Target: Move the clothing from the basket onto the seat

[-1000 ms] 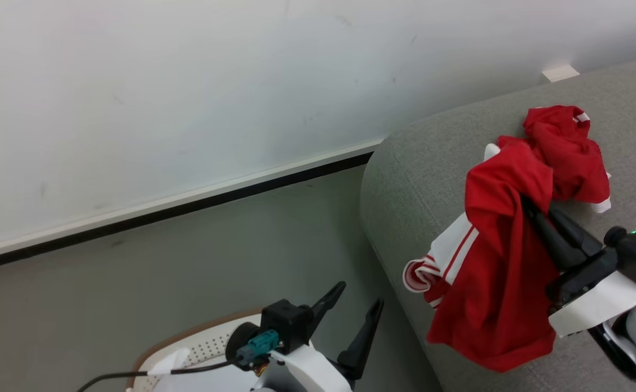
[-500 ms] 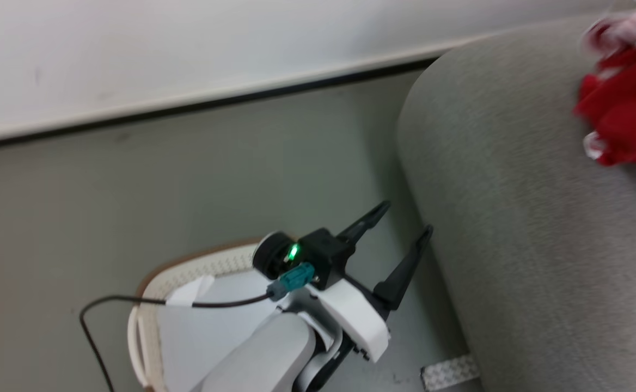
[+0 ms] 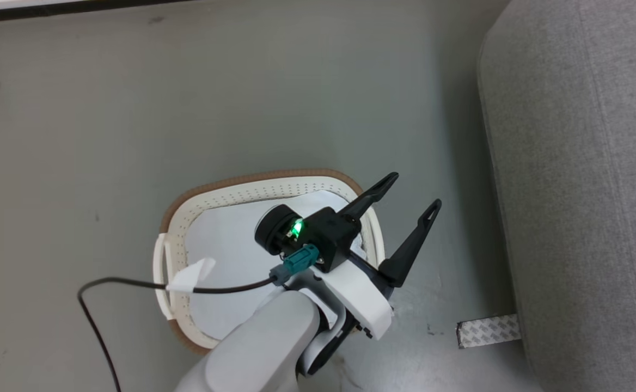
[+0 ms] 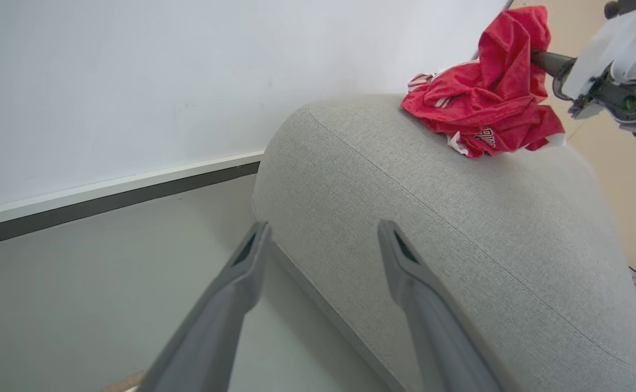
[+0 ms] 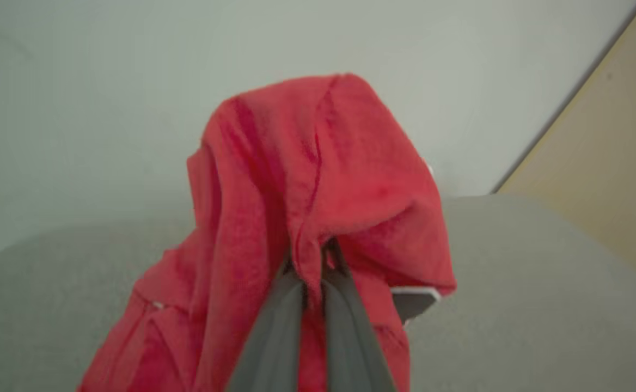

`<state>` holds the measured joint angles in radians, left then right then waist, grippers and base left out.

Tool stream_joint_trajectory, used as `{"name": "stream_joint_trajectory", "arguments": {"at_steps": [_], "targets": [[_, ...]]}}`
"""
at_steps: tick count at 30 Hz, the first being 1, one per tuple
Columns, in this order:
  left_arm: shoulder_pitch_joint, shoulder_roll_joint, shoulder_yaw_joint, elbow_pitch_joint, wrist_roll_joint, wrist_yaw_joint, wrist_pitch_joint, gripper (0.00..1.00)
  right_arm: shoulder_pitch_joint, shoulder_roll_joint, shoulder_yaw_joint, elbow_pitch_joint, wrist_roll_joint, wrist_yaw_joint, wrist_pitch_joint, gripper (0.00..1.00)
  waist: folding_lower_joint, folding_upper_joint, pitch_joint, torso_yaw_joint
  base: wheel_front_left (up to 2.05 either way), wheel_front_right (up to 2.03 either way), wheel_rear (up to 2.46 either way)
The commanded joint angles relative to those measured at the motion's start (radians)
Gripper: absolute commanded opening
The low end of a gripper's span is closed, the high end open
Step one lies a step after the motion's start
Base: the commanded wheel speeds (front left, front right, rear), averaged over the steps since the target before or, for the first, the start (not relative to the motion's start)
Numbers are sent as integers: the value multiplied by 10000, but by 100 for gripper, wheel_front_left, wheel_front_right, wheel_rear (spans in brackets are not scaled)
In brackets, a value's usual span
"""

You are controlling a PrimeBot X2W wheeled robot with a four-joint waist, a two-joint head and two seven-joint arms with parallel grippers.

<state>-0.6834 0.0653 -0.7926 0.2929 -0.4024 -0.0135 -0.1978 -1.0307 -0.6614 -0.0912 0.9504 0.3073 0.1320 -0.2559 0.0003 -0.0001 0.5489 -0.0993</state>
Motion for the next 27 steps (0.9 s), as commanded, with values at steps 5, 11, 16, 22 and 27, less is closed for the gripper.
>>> {"name": "stream_joint_trajectory", "arguments": {"at_steps": [5,11,16,22,27], "targets": [[255,111,212,288,-268,189,-271,100,1374,1256,-1227,660,-626,-24,-90,100,-3,1,-350,-200,0,0,0],[665,340,577,419,-498,463,-373,100,2682,2286,-1924,-721,-1067,-26,-93,100,-3,1,-894,-508,0,0,0],[1320,633,965,490,-695,828,-520,100,4456,3341,-1826,-2693,-1385,-26,-97,100,-3,1,-1697,-675,0,0,0],[2429,884,1857,627,-984,1249,-673,100,6397,4447,-1315,-4935,-1881,-24,-96,100,-3,1,-2688,-721,0,0,0],[3665,1001,3018,357,-733,1437,-671,100,7786,5217,-636,-6374,-2280,-26,-80,100,-3,1,-3595,-616,0,0,0]]}}
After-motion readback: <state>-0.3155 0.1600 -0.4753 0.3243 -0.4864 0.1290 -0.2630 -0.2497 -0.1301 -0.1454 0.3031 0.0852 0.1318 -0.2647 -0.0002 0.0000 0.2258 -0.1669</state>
